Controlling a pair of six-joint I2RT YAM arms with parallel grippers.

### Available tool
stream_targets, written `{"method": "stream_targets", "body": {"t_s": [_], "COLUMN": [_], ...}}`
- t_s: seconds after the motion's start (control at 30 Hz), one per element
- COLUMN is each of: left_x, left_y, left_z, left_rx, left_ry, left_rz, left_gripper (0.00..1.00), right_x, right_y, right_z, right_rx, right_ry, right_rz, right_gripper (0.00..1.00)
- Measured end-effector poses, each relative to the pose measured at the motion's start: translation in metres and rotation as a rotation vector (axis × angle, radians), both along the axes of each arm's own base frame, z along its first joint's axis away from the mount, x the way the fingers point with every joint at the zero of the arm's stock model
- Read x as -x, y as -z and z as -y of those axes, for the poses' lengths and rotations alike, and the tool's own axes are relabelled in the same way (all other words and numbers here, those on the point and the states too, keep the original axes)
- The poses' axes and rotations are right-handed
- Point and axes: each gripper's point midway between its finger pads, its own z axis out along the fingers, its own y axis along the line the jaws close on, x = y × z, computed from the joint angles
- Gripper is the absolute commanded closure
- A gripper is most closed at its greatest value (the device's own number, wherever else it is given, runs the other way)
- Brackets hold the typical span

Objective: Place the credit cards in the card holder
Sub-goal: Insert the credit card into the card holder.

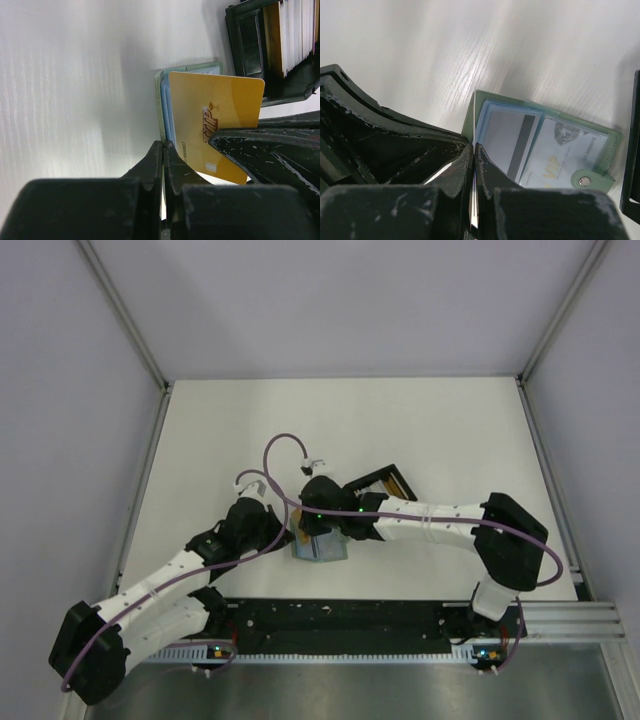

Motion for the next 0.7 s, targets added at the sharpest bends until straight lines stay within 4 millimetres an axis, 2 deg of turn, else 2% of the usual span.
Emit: {"method": "stream_targets", "body": {"t_s": [0.3, 0.7], "left_x": [0.0, 0.0], "left_y": [0.0, 0.0], "left_z": [0.0, 0.0], "left_rx": [0.0, 0.0], "left_ry": [-0.001, -0.001], "left_rz": [0.0, 0.0], "left_gripper": [1.0, 1.0], "right_x": [0.0014, 0.0019], "right_y": [0.008, 0.0079], "right_z": [0.0023, 0.0019], "right_rx": [0.022, 0.012], "right_ry": [0.002, 0.021], "right_rz": [-0.014, -0.031], "right_gripper": [1.0, 1.0]}}
